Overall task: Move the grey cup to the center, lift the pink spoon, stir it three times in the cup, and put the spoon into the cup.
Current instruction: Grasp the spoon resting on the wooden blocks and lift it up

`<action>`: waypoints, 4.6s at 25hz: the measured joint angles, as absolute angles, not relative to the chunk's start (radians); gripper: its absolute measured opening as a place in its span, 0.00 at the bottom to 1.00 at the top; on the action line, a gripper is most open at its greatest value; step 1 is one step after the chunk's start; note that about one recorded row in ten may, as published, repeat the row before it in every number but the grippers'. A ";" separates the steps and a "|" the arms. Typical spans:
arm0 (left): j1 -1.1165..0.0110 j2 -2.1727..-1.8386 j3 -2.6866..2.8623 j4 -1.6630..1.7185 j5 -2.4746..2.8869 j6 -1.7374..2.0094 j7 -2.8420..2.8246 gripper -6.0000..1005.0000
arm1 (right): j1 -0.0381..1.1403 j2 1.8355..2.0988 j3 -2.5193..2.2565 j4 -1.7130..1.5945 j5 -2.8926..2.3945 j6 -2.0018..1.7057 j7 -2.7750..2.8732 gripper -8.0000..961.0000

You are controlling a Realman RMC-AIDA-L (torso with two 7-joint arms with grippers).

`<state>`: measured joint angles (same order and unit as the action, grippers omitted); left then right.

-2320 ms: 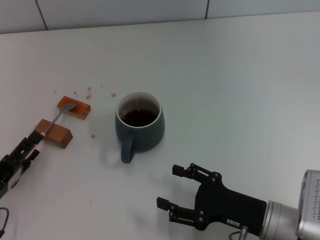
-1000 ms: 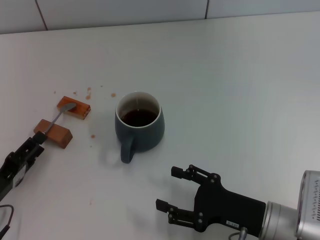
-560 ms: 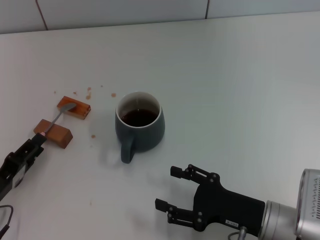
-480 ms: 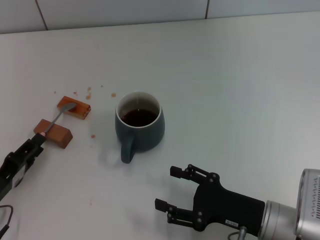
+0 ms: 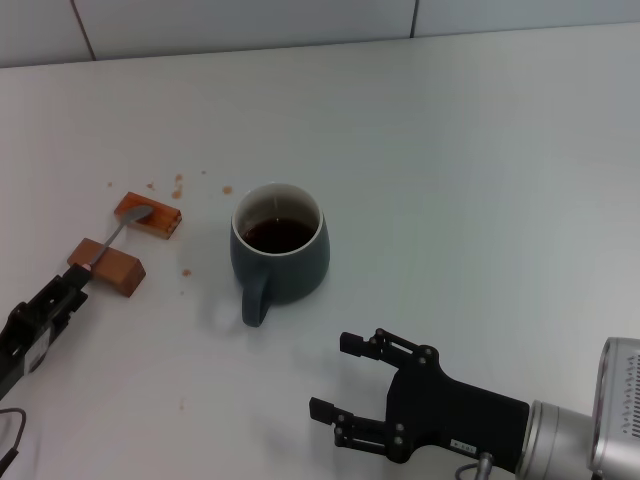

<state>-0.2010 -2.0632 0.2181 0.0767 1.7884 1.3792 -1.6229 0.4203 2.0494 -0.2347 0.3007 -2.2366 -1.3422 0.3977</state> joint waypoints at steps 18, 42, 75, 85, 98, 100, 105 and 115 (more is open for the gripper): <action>-0.204 -2.063 0.220 0.078 1.788 1.385 -1.628 0.49 | 0.420 2.049 -0.235 0.298 -2.237 -1.342 0.398 0.86; -0.204 -2.065 0.218 0.078 1.788 1.380 -1.638 0.39 | 0.422 2.051 -0.244 0.293 -2.236 -1.342 0.407 0.86; -0.215 -2.064 0.205 0.074 1.784 1.344 -1.667 0.21 | 0.423 2.051 -0.244 0.293 -2.236 -1.342 0.410 0.86; -0.201 -2.064 0.191 0.063 1.783 1.383 -1.709 0.36 | 0.423 2.051 -0.245 0.293 -2.236 -1.342 0.410 0.86; -0.191 -2.065 0.190 0.056 1.783 1.403 -1.739 0.56 | 0.423 2.051 -0.245 0.293 -2.236 -1.342 0.410 0.86; -0.190 -2.064 0.190 0.051 1.784 1.403 -1.740 0.56 | 0.423 2.051 -0.245 0.293 -2.236 -1.342 0.410 0.86; -0.187 -2.064 0.192 0.039 1.787 1.409 -1.742 0.56 | 0.423 2.051 -0.245 0.293 -2.236 -1.342 0.410 0.86; -0.187 -2.065 0.195 0.024 1.789 1.426 -1.743 0.56 | 0.423 2.051 -0.247 0.293 -2.236 -1.345 0.410 0.86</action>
